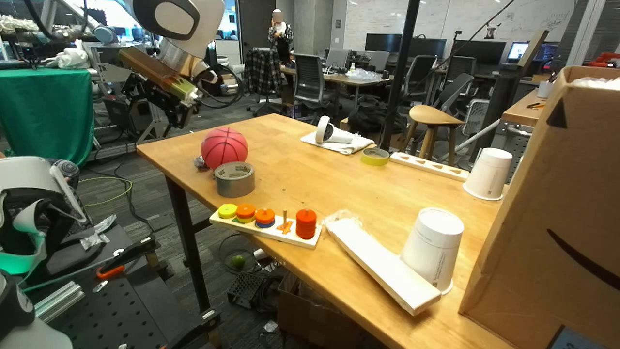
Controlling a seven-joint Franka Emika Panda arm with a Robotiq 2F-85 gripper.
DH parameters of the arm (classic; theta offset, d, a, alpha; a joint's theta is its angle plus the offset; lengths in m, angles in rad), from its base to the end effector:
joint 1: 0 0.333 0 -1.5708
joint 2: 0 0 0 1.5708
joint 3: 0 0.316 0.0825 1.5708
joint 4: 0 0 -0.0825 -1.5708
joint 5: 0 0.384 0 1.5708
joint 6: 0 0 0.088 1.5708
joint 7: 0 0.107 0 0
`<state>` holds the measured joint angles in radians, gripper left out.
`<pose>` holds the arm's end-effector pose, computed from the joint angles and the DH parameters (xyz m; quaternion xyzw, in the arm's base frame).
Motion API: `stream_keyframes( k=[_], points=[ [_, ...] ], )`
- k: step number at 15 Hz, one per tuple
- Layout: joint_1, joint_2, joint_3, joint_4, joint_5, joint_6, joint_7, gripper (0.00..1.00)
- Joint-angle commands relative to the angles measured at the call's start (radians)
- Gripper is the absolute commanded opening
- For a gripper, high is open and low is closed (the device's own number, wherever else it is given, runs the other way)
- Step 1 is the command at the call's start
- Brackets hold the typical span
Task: Push the basketball to the right
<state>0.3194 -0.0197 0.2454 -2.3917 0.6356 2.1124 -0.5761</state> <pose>0.3796 0.2730 0.3121 -0.8984 -0.3450 0.1214 0.2430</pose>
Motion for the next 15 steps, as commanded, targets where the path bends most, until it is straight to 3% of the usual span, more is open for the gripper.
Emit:
stream_keyframes(
  k=[1, 11, 15],
  points=[
    [0.001, 0.031, 0.032, 0.021, -0.010, 0.059, -0.010, 1.00],
    [-0.035, 0.129, 0.033, 0.095, -0.137, 0.147, -0.011, 1.00],
    [-0.112, 0.191, -0.014, 0.138, -0.200, 0.148, -0.010, 1.00]
  ],
)
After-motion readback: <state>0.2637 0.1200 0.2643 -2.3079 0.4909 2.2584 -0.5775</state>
